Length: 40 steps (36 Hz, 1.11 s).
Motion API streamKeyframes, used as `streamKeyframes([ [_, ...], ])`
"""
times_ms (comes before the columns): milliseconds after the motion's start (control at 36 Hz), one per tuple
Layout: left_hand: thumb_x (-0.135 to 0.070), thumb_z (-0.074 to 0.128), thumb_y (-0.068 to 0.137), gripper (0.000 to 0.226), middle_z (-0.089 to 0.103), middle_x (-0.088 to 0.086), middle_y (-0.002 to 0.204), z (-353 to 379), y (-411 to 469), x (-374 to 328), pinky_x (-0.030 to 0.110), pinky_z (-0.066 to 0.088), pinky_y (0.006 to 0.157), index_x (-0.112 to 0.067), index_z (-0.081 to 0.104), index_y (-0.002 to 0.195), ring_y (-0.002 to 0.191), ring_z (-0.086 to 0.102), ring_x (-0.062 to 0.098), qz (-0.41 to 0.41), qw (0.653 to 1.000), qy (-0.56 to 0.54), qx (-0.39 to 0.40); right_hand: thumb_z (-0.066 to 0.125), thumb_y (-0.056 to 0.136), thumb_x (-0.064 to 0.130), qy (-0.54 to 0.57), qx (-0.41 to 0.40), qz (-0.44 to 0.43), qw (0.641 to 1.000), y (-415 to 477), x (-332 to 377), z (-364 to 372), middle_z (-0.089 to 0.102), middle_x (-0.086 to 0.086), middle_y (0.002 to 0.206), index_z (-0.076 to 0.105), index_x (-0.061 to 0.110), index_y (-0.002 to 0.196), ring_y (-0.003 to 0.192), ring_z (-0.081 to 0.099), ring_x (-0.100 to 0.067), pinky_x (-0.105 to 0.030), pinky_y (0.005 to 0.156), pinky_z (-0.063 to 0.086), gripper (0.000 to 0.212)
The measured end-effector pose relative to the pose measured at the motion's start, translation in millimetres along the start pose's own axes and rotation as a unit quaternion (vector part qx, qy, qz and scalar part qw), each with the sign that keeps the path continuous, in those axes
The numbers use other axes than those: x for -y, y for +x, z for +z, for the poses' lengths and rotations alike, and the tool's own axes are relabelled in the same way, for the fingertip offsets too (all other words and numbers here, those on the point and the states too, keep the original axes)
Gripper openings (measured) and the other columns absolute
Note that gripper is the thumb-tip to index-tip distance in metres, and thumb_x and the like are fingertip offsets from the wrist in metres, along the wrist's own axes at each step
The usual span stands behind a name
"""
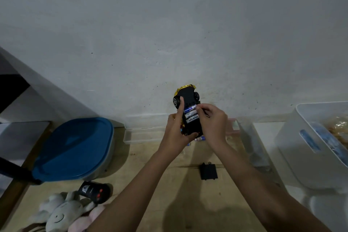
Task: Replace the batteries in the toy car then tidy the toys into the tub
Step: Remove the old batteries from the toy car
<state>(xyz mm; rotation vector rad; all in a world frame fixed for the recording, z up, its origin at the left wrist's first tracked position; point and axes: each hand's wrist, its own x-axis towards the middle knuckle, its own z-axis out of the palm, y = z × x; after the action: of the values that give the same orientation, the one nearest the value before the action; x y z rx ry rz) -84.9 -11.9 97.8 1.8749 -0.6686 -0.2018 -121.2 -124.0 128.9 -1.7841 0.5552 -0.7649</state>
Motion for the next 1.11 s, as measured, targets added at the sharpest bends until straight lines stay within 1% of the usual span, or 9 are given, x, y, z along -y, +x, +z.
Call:
streamKeyframes([
  [83, -0.012, 0.074, 0.078, 0.112, 0.039, 0.000, 0.115, 1, -2, -3, 0.000, 0.041, 0.073, -0.061, -0.010, 0.133, 0.088, 0.045, -0.019, 0.019, 0.999, 0.030, -0.004, 0.061, 0.087, 0.005, 0.003, -0.026, -0.001, 1.000, 1, 6, 2, 0.065, 0.001, 0.076, 0.070, 0.003, 0.088, 0.069, 0.063, -0.002, -0.005, 0.063, 0.049, 0.009],
  [194, -0.012, 0.073, 0.080, 0.112, 0.037, 0.000, 0.117, 0, -2, -5, -0.001, 0.041, 0.067, -0.062, -0.013, 0.132, 0.081, 0.049, -0.006, 0.028, 0.998, 0.055, -0.002, 0.060, 0.087, 0.004, -0.011, -0.041, 0.007, 0.999, 1, 9, 5, 0.063, 0.001, 0.074, 0.070, 0.003, 0.086, 0.067, 0.061, -0.005, -0.003, 0.059, 0.047, 0.010],
  [361, -0.014, 0.071, 0.081, 0.112, 0.037, 0.003, 0.122, -3, -4, -7, 0.020, 0.050, 0.078, -0.064, -0.017, 0.130, 0.087, 0.055, 0.012, 0.039, 0.996, 0.078, 0.005, 0.057, 0.088, 0.002, -0.018, -0.047, 0.031, 0.998, 0, 10, 7, 0.062, -0.001, 0.076, 0.069, 0.001, 0.086, 0.069, 0.060, -0.009, -0.001, 0.056, 0.045, 0.012],
  [472, -0.014, 0.071, 0.082, 0.111, 0.037, 0.004, 0.122, -4, -4, -5, 0.019, 0.049, 0.077, -0.060, -0.017, 0.132, 0.088, 0.055, 0.013, 0.036, 0.996, 0.084, 0.012, 0.057, 0.088, 0.002, -0.024, -0.049, 0.038, 0.998, 0, 9, 9, 0.062, -0.001, 0.076, 0.069, 0.001, 0.085, 0.070, 0.060, -0.011, -0.001, 0.056, 0.044, 0.012],
  [556, -0.014, 0.071, 0.082, 0.111, 0.037, 0.003, 0.121, -4, -4, -3, 0.007, 0.045, 0.072, -0.061, -0.017, 0.132, 0.085, 0.053, 0.007, 0.037, 0.996, 0.084, 0.013, 0.057, 0.087, 0.001, -0.027, -0.045, 0.041, 0.998, 0, 9, 9, 0.063, -0.002, 0.076, 0.069, 0.003, 0.083, 0.070, 0.060, -0.012, 0.001, 0.055, 0.042, 0.013],
  [639, -0.015, 0.071, 0.081, 0.111, 0.038, 0.002, 0.120, -6, -5, -2, 0.009, 0.042, 0.075, -0.059, -0.016, 0.133, 0.089, 0.050, 0.006, 0.036, 0.996, 0.084, 0.012, 0.056, 0.087, 0.002, -0.031, -0.029, 0.041, 0.998, -1, 11, 9, 0.063, -0.001, 0.075, 0.067, 0.007, 0.079, 0.072, 0.061, -0.013, -0.003, 0.056, 0.043, 0.015],
  [806, -0.016, 0.076, 0.078, 0.112, 0.040, -0.002, 0.116, -11, -2, -1, -0.001, 0.039, 0.076, -0.056, -0.011, 0.136, 0.093, 0.045, -0.015, 0.023, 0.998, 0.053, 0.010, 0.055, 0.088, 0.006, -0.021, 0.003, 0.031, 0.999, -3, 12, 5, 0.064, 0.002, 0.083, 0.063, 0.014, 0.078, 0.083, 0.063, -0.015, -0.021, 0.070, 0.051, 0.014],
  [944, -0.015, 0.080, 0.073, 0.119, 0.044, -0.003, 0.118, -17, 4, 2, 0.017, 0.050, 0.082, -0.058, -0.010, 0.138, 0.106, 0.050, 0.007, 0.009, 1.000, 0.015, 0.001, 0.056, 0.084, 0.000, -0.016, 0.003, -0.051, 0.999, -4, 14, 6, 0.063, 0.004, 0.091, 0.062, 0.010, 0.077, 0.091, 0.062, -0.013, -0.024, 0.081, 0.051, 0.014],
  [1111, -0.014, 0.083, 0.069, 0.121, 0.049, 0.000, 0.124, -23, 10, -1, 0.024, 0.054, 0.081, -0.055, -0.005, 0.142, 0.108, 0.056, 0.013, 0.007, 1.000, -0.021, -0.004, 0.064, 0.081, 0.002, -0.015, 0.004, -0.111, 0.994, -5, 16, 6, 0.064, 0.006, 0.092, 0.064, 0.011, 0.084, 0.097, 0.061, -0.007, -0.032, 0.082, 0.056, 0.010],
])
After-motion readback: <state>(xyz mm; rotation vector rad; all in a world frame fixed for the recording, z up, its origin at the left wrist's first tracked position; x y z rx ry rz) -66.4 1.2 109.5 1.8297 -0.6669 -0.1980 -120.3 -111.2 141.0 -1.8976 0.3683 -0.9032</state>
